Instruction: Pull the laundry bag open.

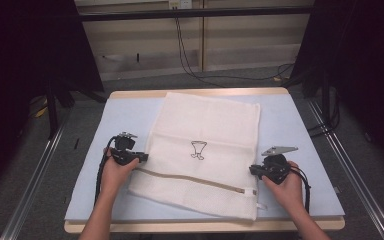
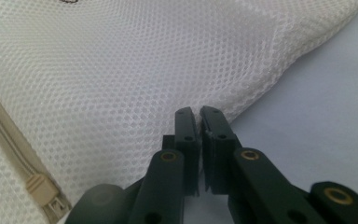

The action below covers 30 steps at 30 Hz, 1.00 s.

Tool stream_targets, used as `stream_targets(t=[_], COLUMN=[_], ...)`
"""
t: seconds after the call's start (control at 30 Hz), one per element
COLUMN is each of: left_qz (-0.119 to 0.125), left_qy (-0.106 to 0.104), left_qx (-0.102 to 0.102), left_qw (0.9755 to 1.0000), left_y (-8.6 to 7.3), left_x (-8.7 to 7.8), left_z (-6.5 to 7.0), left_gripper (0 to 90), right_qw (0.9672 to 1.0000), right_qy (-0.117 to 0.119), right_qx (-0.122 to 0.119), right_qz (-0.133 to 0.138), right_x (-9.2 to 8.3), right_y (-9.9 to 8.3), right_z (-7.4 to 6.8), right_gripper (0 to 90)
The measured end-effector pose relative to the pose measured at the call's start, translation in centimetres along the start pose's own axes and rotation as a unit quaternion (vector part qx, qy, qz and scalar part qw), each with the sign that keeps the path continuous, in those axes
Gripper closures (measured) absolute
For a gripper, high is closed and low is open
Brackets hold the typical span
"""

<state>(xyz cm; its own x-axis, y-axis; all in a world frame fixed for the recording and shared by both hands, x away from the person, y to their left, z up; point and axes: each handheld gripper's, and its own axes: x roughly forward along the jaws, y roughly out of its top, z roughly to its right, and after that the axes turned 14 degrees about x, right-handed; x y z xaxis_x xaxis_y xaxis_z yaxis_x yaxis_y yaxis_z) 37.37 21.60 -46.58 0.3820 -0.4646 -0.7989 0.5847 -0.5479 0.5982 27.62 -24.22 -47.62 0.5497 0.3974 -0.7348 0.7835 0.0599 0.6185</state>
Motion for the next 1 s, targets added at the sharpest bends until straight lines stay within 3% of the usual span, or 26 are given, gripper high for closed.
stream_targets(t=[0.13, 0.3, 0.6, 0.63, 0.77, 0.83, 1.0], left_qz=[-0.012, -0.009, -0.006, -0.01, -0.008, -0.016, -0.014], left_qy=[-0.009, -0.018, -0.026, -0.024, -0.025, -0.021, -0.021], left_qx=[0.004, 0.006, -0.004, 0.003, -0.005, 0.003, 0.001], left_qw=[0.9999, 0.9998, 0.9997, 0.9997, 0.9997, 0.9996, 0.9997], left_y=[-0.2, -1.1, -2.4, -2.5, -2.6, -2.5, -2.5], left_x=[-0.4, -1.2, -2.0, -2.1, -2.1, -2.3, -2.4], left_z=[0.7, 1.4, 2.1, 2.0, 2.1, 1.9, 2.0], left_gripper=[82.0, 82.0, 82.3, 82.3, 82.4, 82.4, 82.3], right_qw=[0.9999, 0.9994, 0.9993, 0.9994, 0.9995, 0.9996, 0.9996], right_qy=[-0.009, -0.03, -0.027, -0.025, -0.021, -0.021, -0.017], right_qx=[-0.002, -0.014, -0.023, -0.023, -0.023, -0.02, -0.02], right_qz=[0.004, 0.013, 0.006, 0.007, 0.002, 0.003, 0.013], right_x=[0.3, 1.0, 1.7, 1.6, 1.5, 1.4, 1.4], right_y=[0.4, 1.5, 2.5, 2.6, 2.4, 2.3, 2.4], right_z=[0.1, 0.6, 0.7, 0.7, 0.4, 0.4, 0.5], right_gripper=[87.1, 87.1, 87.0, 87.0, 87.0, 87.0, 87.1])
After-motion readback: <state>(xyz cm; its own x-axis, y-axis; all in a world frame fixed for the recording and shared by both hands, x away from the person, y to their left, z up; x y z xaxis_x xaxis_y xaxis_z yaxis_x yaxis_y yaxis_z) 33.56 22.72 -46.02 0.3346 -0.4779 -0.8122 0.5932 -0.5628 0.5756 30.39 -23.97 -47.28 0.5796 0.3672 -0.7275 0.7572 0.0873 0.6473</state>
